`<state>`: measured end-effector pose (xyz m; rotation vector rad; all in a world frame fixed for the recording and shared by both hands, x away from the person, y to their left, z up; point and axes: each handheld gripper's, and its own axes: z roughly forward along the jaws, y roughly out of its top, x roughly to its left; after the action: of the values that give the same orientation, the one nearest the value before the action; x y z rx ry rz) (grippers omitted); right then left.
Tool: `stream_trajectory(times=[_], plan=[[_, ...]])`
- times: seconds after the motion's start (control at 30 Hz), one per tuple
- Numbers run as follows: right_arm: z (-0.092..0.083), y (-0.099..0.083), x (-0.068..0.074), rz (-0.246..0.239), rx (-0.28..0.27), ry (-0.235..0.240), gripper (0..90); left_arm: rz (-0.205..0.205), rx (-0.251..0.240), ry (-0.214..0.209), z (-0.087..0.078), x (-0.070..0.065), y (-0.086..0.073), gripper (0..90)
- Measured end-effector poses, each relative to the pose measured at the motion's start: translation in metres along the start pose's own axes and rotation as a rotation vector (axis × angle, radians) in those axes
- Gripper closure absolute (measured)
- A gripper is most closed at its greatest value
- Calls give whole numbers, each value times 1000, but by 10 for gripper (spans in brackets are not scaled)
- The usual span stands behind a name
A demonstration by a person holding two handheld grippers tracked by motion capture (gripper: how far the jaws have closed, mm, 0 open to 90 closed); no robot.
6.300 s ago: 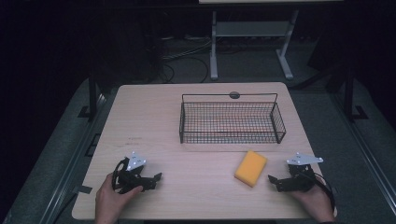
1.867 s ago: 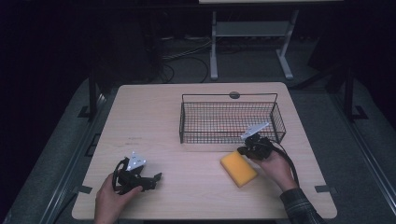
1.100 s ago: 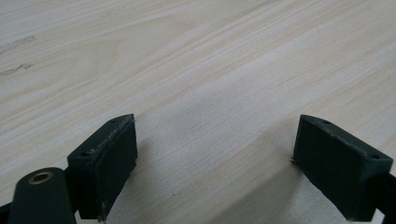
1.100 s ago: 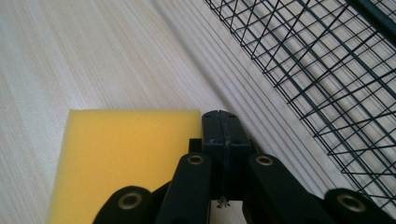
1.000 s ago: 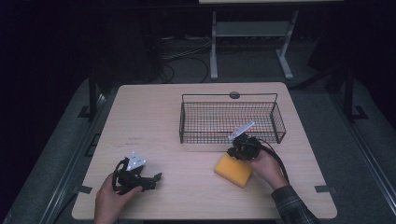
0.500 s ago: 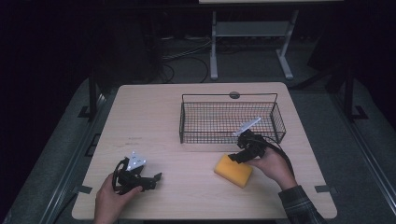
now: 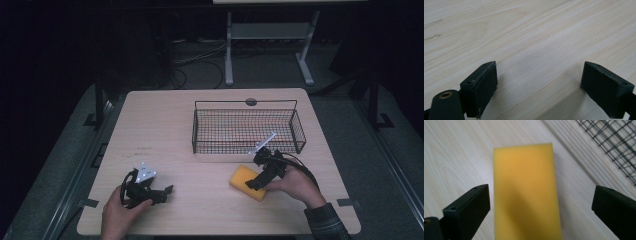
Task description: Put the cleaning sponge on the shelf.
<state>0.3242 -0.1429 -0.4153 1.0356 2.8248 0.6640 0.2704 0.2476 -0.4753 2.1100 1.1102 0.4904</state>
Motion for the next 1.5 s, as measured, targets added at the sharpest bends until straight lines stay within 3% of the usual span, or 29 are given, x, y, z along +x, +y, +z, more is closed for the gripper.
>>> stream_trajectory(times=[0.4,1.0,1.5], plan=[[9,-4,6,-62,31,11,16,0,0,0,0,0,0,127],[27,2,14,-107,77,6,18,0,0,0,0,0,0,127],[32,2,15,-116,95,-6,145,0,0,0,0,0,0,127]])
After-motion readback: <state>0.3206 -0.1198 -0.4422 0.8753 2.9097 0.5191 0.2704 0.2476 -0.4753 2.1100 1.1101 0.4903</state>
